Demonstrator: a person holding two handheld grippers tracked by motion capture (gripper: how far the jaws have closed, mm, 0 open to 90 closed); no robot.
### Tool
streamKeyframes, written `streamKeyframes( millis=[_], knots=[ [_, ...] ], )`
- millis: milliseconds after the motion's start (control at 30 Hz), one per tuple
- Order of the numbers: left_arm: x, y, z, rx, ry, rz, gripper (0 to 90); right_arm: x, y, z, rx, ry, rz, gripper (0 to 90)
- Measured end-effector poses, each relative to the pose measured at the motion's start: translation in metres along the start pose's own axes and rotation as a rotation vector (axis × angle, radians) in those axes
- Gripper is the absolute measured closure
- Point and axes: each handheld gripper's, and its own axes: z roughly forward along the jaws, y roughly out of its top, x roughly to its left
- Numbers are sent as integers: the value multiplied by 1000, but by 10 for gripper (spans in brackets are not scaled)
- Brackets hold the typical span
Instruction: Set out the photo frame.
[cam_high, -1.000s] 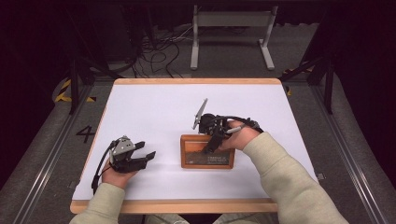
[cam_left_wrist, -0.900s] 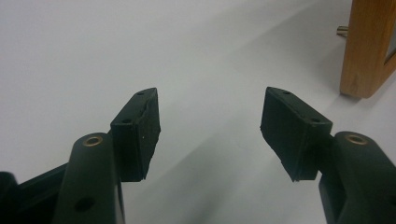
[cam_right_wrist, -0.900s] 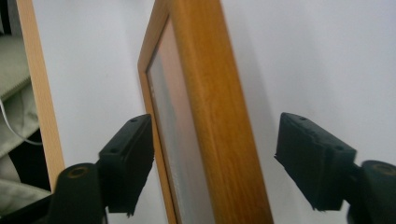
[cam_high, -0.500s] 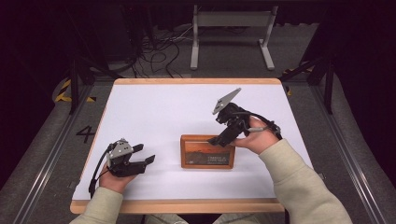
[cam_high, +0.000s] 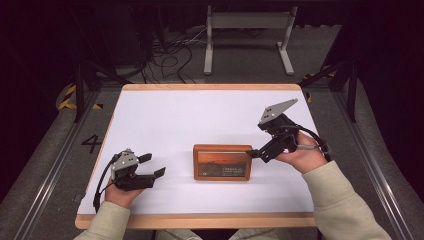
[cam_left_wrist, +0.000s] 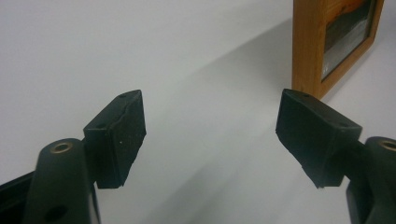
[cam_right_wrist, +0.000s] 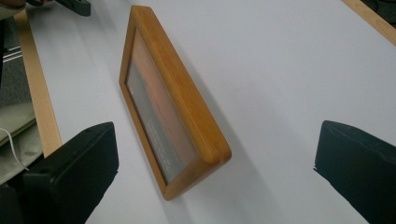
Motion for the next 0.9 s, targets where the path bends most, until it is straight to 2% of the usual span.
streamKeyframes(
  millis=[67,133,167,233,267,400,467,533,700,767,900],
  knots=[
    [0,0,0,-6,-6,-14,227,-2,-6,-4,-6,-10,3,0],
    [2,0,0,-8,-3,-3,212,-3,-9,-6,-6,-15,5,0],
    [1,0,2,-5,-7,-11,207,-3,-18,-10,-24,-27,7,0],
    [1,0,2,3,-8,-10,205,-4,-21,-11,-33,-32,6,0],
    [1,0,2,7,-11,-12,205,-5,-31,-12,-53,-49,15,0],
    [0,0,7,23,-11,11,204,-6,-48,-11,-97,-72,22,0],
    [-1,-1,9,41,-21,16,206,-7,-68,-7,-132,-85,46,0],
    [-1,-1,11,45,-24,19,205,-7,-72,-5,-137,-89,52,0],
    [2,-2,12,42,-24,17,197,-11,-103,4,-189,-108,107,0],
    [2,-3,13,44,-20,9,190,-12,-114,7,-198,-108,132,0],
    [3,-4,15,39,-31,19,177,-15,-135,14,-219,-102,173,0]
  ],
)
